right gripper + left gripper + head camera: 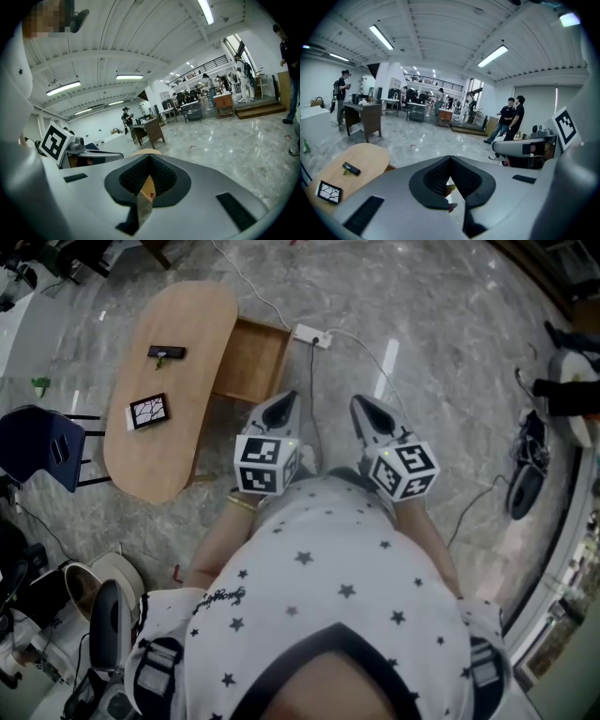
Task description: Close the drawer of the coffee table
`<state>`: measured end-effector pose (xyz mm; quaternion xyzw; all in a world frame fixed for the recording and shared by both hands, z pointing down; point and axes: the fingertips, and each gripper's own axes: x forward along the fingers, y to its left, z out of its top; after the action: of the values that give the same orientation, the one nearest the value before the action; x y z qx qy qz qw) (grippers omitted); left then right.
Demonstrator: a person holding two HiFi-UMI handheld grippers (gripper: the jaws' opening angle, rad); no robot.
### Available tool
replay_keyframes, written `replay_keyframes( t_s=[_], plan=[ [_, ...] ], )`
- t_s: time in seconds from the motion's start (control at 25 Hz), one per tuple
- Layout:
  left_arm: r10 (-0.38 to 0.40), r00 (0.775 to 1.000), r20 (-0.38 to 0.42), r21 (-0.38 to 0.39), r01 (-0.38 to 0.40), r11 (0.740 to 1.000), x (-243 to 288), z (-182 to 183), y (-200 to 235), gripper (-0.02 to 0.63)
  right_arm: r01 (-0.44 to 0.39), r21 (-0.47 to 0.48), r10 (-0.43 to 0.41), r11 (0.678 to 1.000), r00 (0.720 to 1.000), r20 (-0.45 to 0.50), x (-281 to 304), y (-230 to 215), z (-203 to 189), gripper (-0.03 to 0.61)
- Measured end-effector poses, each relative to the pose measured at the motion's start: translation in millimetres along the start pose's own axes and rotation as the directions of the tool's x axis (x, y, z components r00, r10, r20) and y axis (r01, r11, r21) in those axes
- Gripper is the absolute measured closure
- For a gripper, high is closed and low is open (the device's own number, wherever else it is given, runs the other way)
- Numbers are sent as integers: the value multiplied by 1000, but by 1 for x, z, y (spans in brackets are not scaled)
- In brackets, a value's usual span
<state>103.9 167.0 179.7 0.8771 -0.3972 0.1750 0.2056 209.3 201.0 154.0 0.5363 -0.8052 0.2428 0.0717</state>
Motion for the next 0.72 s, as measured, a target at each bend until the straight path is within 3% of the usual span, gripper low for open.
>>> replay_keyframes(
  t_s=[0.72],
  plan=[
    [137,991,-3,-82,-137,987,12,4,68,606,-88,-16,87,996,996,-30,68,0,20,571]
  ],
)
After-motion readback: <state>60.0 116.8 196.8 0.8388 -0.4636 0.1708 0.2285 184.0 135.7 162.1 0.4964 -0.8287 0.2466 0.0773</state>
